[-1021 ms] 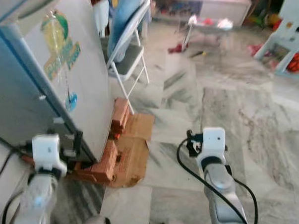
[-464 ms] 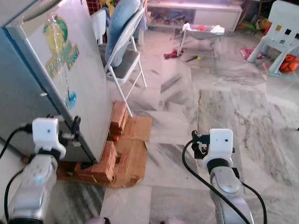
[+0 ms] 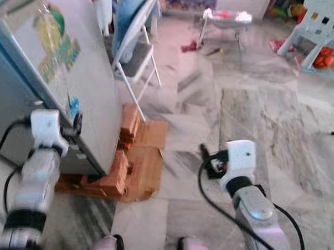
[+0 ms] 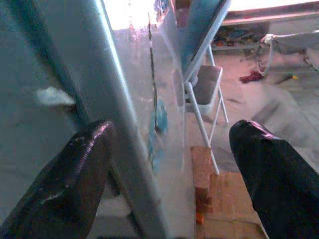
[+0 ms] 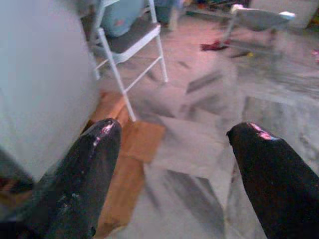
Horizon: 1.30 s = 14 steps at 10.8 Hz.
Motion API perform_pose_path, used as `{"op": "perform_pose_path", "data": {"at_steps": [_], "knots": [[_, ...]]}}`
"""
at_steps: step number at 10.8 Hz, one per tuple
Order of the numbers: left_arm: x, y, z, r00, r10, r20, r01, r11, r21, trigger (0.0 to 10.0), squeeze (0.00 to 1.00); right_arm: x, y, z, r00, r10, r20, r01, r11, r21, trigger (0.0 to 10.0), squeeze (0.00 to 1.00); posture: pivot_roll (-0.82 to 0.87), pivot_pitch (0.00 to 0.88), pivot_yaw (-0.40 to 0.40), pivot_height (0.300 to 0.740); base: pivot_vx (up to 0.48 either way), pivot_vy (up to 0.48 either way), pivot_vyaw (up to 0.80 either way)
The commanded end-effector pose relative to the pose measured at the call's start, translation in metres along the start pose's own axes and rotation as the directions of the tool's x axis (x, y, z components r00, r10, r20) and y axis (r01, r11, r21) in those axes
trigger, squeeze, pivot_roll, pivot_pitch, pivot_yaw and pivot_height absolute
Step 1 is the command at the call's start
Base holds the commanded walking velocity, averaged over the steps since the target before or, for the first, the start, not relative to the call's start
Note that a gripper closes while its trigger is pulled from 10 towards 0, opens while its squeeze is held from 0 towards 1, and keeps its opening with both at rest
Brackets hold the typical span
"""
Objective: Restocking fridge
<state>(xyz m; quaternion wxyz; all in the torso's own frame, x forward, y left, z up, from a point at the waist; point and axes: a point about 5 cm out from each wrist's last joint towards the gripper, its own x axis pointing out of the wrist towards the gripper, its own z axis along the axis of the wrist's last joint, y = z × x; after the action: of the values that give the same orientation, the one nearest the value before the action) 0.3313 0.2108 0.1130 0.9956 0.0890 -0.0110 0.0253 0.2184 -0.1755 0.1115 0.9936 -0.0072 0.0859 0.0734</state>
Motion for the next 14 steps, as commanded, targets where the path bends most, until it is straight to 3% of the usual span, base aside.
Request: {"op": "perform_pose_path", "data": {"at_steps": [1, 3, 5, 9, 12, 14], "knots": [[0.002, 0.002, -0.003, 1.000, 0.011, -0.011, -0.011, 1.000, 0.009, 10.0, 0.00, -0.004, 0.002, 0.003, 1.000, 0.020, -0.002, -0.020, 1.000, -0.008, 10.0, 0.00, -0.07, 0.208, -0.037, 0.740, 0.000, 0.000, 0.00], [0.017, 0.007, 0.006, 0.998, 0.060, 0.007, -0.060, 0.998, 0.021, 10.0, 0.00, -0.006, 0.000, 0.008, 0.999, 0.048, -0.004, -0.048, 0.998, -0.039, 10.0, 0.00, -0.08, 0.208, -0.044, 0.740, 0.000, 0.000, 0.00], [0.020, 0.024, 0.008, 0.987, 0.159, 0.010, -0.159, 0.987, 0.033, 10.0, 0.00, -0.007, -0.004, 0.008, 0.999, 0.045, -0.016, -0.046, 0.998, -0.047, 10.0, 0.00, -0.09, 0.201, -0.042, 0.740, 0.000, 0.000, 0.00], [0.001, 0.045, -0.010, 0.967, 0.253, 0.015, -0.253, 0.965, 0.061, 10.0, 0.00, -0.008, -0.002, 0.002, 0.997, 0.064, -0.050, -0.067, 0.996, -0.058, 10.0, 0.00, -0.07, 0.198, -0.047, 0.740, 0.000, 0.000, 0.00], [-0.002, 0.075, -0.010, 0.902, 0.432, -0.005, -0.430, 0.898, 0.099, 10.0, 0.00, -0.007, -0.002, 0.000, 0.995, 0.079, -0.063, -0.083, 0.995, -0.061, 10.0, 0.00, -0.07, 0.196, -0.049, 0.740, 0.000, 0.000, 0.00], [-0.012, 0.068, -0.015, 0.922, 0.388, 0.002, -0.387, 0.919, 0.077, 10.0, 0.00, -0.009, -0.002, -0.003, 0.994, 0.084, -0.075, -0.089, 0.994, -0.059, 10.0, 0.00, -0.06, 0.197, -0.048, 0.740, 0.000, 0.000, 0.00]]}}
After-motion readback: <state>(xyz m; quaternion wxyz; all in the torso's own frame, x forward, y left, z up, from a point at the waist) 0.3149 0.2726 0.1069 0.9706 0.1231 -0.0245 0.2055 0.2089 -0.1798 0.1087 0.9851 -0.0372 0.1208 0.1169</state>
